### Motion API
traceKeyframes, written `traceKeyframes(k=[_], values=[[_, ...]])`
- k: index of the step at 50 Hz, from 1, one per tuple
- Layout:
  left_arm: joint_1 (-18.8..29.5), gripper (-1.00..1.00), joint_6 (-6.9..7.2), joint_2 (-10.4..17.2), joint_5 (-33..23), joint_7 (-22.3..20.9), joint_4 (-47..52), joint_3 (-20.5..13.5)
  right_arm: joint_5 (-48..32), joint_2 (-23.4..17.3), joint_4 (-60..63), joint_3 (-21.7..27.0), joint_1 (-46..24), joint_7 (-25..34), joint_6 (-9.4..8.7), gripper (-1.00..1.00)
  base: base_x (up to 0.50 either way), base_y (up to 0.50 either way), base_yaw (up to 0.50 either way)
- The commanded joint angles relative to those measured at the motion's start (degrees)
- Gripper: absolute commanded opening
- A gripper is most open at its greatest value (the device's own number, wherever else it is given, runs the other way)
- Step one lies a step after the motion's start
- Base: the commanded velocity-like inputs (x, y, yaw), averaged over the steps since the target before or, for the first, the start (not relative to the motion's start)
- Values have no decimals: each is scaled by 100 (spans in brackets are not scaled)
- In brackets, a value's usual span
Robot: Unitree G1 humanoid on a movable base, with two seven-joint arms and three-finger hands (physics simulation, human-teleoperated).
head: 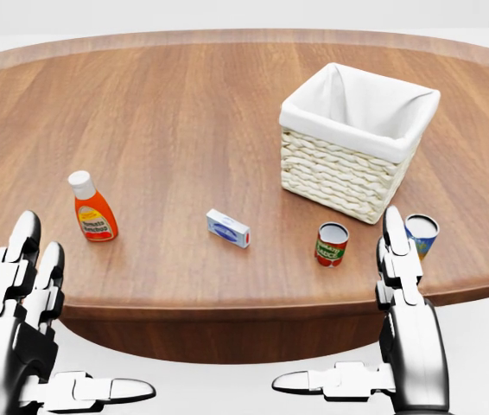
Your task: Pick up the ketchup, and put it in the basket.
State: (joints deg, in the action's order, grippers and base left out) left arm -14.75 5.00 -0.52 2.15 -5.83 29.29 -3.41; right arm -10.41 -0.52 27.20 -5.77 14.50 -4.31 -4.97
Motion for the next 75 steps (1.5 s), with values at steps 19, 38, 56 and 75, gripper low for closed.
traceKeyframes(k=[19,38,56,75], values=[[8,100,0,5,-108,38,-75,29,-47,18,-192,-13,-96,-64,47,100,0,21,0],[-8,100,0,-11,16,49,21,-43,-135,-44,-8,-127,91,0,275,100,8,0,0],[-36,100,0,-14,7,32,50,-40,-148,-42,26,-132,112,-5,285,100,50,0,0],[-51,100,0,-19,33,14,97,-61,-152,-44,39,-128,127,-8,342,100,50,0,0]])
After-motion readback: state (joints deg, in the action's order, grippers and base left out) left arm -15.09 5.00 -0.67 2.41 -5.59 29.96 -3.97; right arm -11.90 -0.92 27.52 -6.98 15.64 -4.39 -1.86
